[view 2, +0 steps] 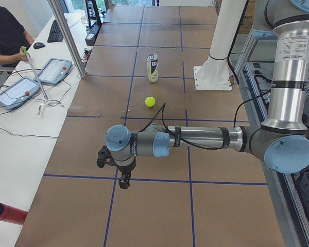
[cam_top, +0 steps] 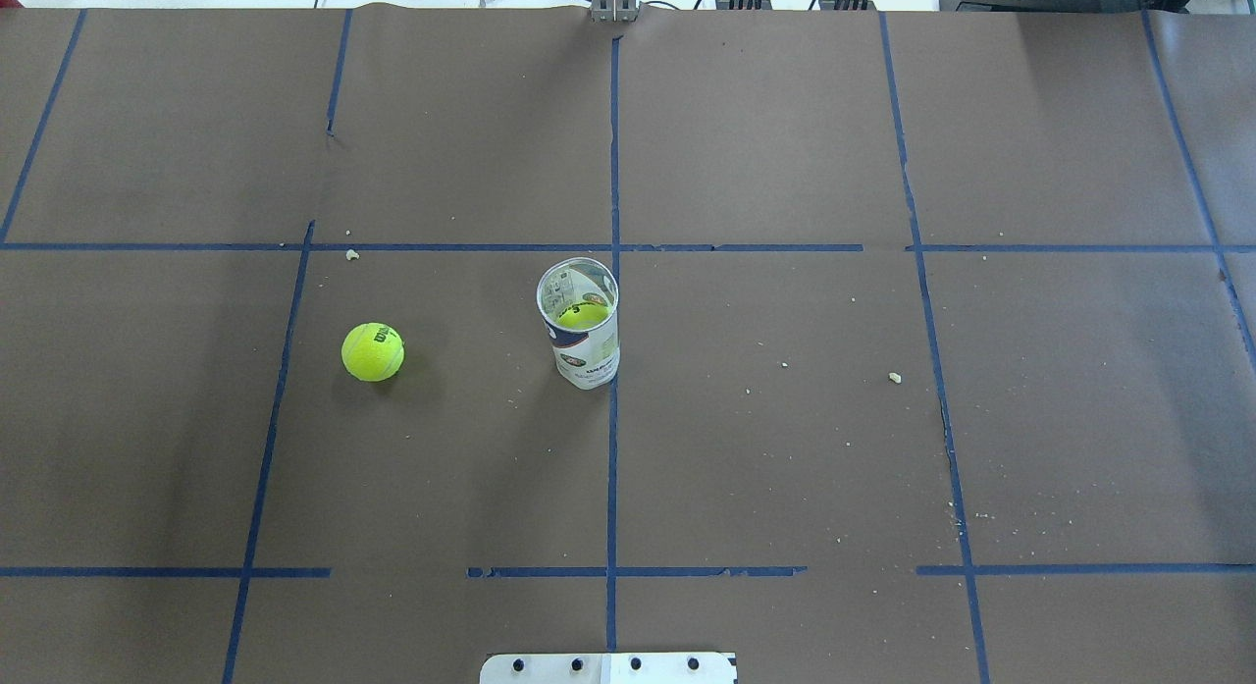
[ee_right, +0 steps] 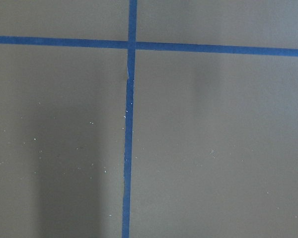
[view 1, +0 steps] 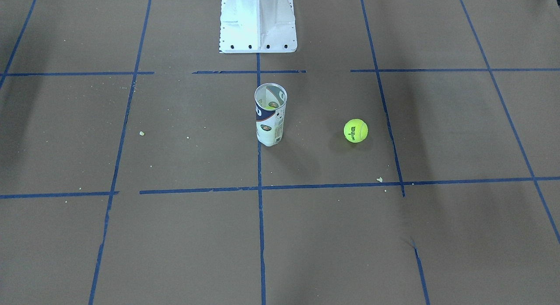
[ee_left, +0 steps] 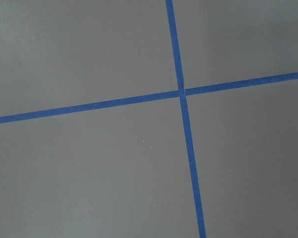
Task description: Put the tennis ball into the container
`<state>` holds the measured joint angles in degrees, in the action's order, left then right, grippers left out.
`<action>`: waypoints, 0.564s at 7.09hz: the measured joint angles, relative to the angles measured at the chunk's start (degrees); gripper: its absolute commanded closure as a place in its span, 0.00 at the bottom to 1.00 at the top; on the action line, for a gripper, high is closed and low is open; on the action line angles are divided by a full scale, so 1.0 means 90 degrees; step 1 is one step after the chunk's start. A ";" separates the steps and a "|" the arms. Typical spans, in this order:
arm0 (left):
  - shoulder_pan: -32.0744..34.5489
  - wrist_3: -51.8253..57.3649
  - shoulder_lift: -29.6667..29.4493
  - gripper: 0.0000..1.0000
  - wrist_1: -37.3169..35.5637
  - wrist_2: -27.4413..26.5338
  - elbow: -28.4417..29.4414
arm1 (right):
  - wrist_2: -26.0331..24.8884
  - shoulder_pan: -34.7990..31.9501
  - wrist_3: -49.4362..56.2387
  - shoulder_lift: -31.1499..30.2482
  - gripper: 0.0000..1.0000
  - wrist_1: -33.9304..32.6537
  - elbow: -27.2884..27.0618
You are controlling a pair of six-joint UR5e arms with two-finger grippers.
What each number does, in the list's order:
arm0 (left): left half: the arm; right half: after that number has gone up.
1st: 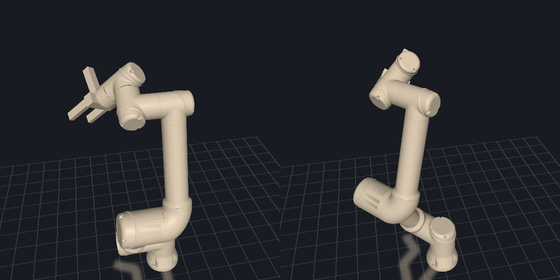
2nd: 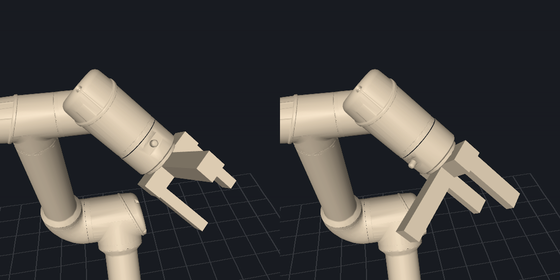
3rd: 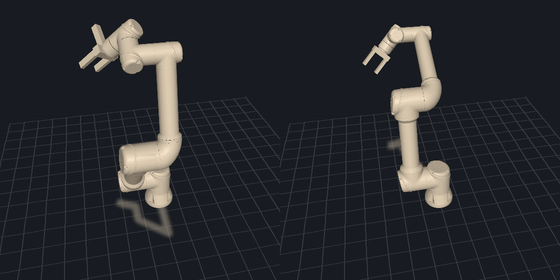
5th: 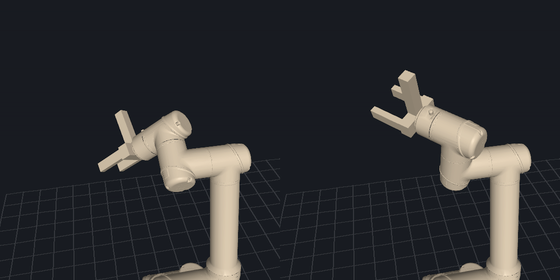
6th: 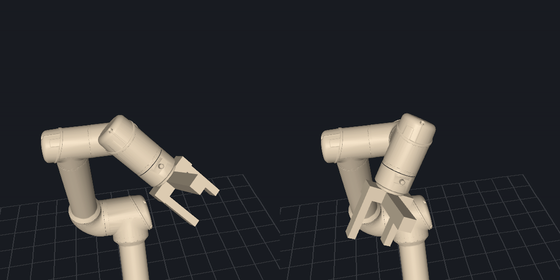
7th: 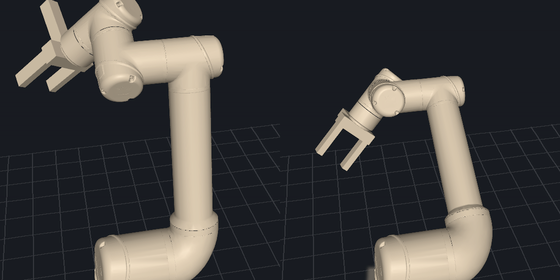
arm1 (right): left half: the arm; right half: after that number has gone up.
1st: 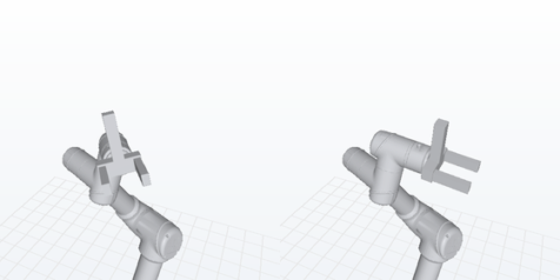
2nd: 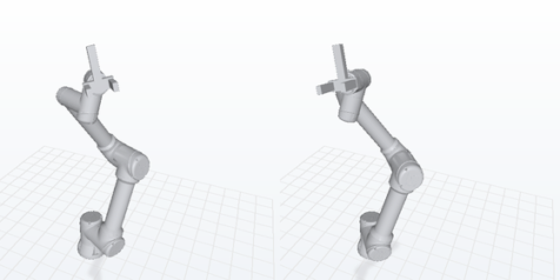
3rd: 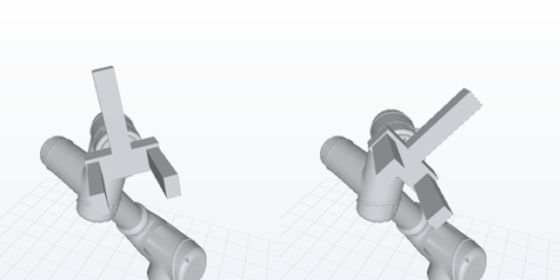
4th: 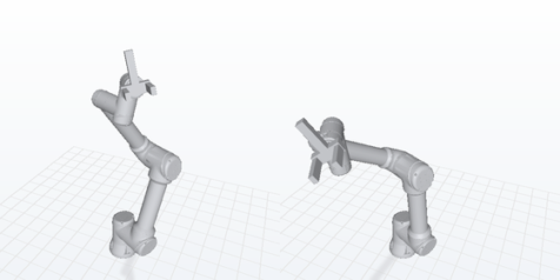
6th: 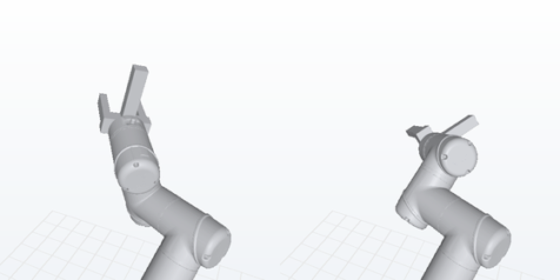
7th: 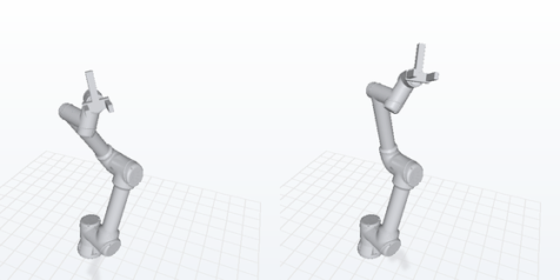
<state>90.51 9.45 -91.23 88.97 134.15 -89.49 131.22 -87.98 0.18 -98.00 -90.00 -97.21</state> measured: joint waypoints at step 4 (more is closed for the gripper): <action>-0.0022 -0.0003 -0.0155 0.00 0.0047 0.0138 -0.0392 | 0.0000 0.0000 0.0000 0.0000 0.00 0.0000 0.0000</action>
<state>90.31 9.42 -92.62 89.40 135.39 -93.01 131.22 -87.98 0.18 -98.00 -90.00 -97.20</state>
